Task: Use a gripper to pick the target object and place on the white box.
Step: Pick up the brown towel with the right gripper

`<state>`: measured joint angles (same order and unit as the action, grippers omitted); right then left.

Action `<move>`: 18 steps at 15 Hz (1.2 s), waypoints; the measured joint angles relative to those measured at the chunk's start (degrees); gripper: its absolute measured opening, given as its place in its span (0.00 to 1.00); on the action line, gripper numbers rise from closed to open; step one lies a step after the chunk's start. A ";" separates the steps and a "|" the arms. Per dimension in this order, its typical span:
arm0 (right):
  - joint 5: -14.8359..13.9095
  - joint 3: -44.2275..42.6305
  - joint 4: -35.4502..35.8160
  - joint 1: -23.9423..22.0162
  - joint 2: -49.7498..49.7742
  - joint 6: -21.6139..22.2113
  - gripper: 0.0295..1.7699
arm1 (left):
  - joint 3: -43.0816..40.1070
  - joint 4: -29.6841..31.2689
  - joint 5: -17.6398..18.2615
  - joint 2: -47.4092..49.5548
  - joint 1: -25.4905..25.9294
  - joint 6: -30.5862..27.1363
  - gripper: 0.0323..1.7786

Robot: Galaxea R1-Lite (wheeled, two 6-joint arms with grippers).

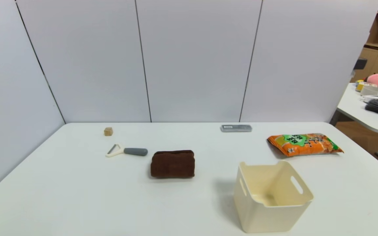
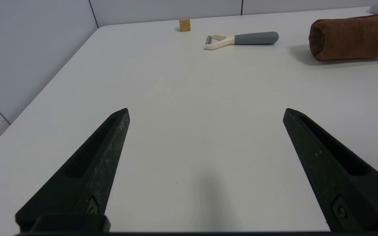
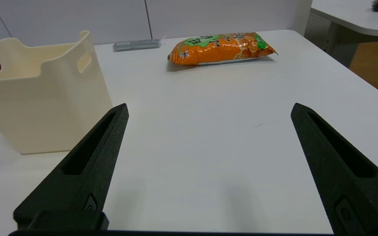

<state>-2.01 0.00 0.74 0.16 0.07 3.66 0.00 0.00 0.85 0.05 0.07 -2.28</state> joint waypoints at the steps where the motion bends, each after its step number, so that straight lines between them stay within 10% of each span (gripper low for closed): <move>1: -0.05 0.00 0.00 0.00 0.00 0.02 0.97 | 0.00 0.00 0.02 0.00 0.00 0.02 0.95; 10: 0.39 -2.76 -0.65 0.05 -3.54 -1.01 0.97 | 0.00 0.00 0.02 0.00 0.00 0.00 0.95; 18: 0.41 -22.95 -0.09 2.21 -31.52 -1.23 0.97 | 0.00 0.00 0.02 0.00 0.00 0.02 0.95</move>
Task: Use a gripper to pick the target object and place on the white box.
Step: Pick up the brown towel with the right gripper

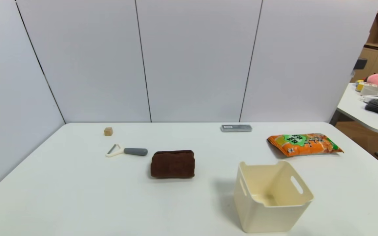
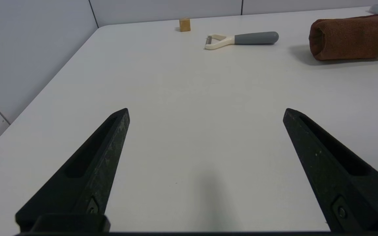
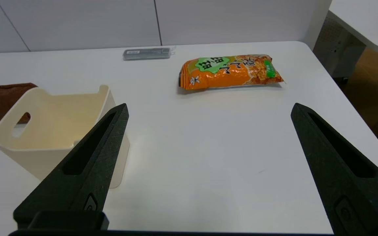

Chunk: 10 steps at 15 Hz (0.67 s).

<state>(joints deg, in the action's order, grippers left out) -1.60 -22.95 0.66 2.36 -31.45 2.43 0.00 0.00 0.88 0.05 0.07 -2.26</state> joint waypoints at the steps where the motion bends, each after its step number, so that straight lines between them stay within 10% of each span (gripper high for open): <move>1: -0.09 -3.45 0.05 0.33 -4.99 -0.11 0.97 | 0.00 0.00 0.02 0.00 0.00 -0.02 0.95; 10: -0.05 -40.88 -2.04 10.34 -47.54 -0.87 0.97 | 0.00 0.00 -0.02 0.00 0.00 0.00 0.95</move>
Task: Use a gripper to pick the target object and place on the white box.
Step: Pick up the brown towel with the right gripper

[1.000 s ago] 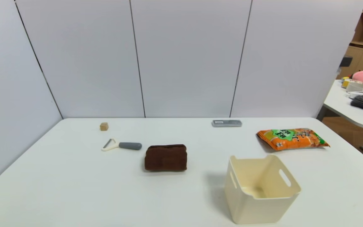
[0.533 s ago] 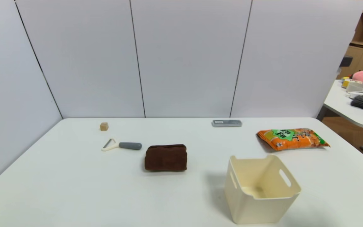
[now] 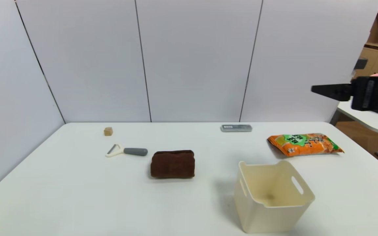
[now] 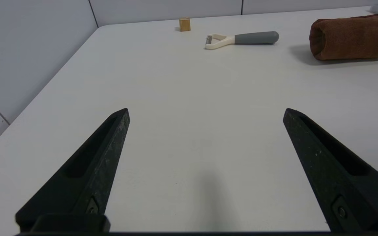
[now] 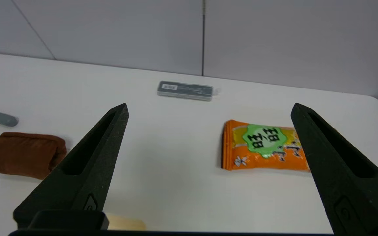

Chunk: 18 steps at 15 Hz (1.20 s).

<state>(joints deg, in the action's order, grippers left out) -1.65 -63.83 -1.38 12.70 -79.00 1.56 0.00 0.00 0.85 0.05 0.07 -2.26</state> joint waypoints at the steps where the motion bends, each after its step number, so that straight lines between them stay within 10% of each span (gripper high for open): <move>1: 0.24 -2.97 -0.07 1.76 -3.72 -0.35 0.97 | 0.00 0.00 0.05 0.00 0.00 -0.02 0.95; 8: 12.51 -18.42 -1.26 10.61 -24.55 -6.57 0.97 | 0.00 0.00 0.05 0.00 0.00 0.00 0.95; 18: 38.41 -24.81 -4.60 14.80 -37.71 -33.23 0.97 | 0.00 0.00 0.02 0.00 0.00 0.00 0.95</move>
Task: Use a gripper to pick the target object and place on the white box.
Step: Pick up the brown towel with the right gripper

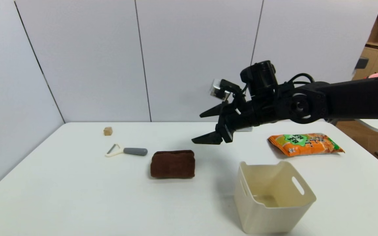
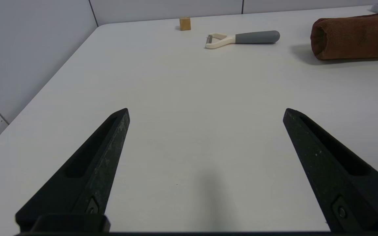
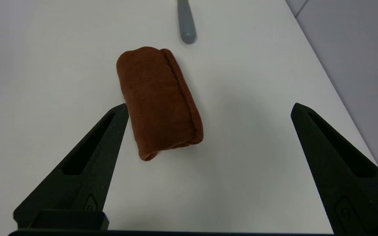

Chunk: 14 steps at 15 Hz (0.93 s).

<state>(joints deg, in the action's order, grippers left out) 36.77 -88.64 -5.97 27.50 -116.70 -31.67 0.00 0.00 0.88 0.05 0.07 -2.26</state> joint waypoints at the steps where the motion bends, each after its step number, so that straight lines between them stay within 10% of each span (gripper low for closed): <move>1: 0.79 -0.52 0.17 0.39 -0.83 -0.93 0.97 | 0.00 0.00 0.02 0.00 0.00 -0.02 0.95; 14: 1.13 -4.47 -0.02 5.57 -10.01 -6.67 0.97 | 0.00 0.00 0.00 0.00 0.00 -0.02 0.95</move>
<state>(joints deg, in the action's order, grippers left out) 37.90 -93.11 -6.00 33.07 -126.71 -38.34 0.00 0.00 0.88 0.05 0.07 -2.28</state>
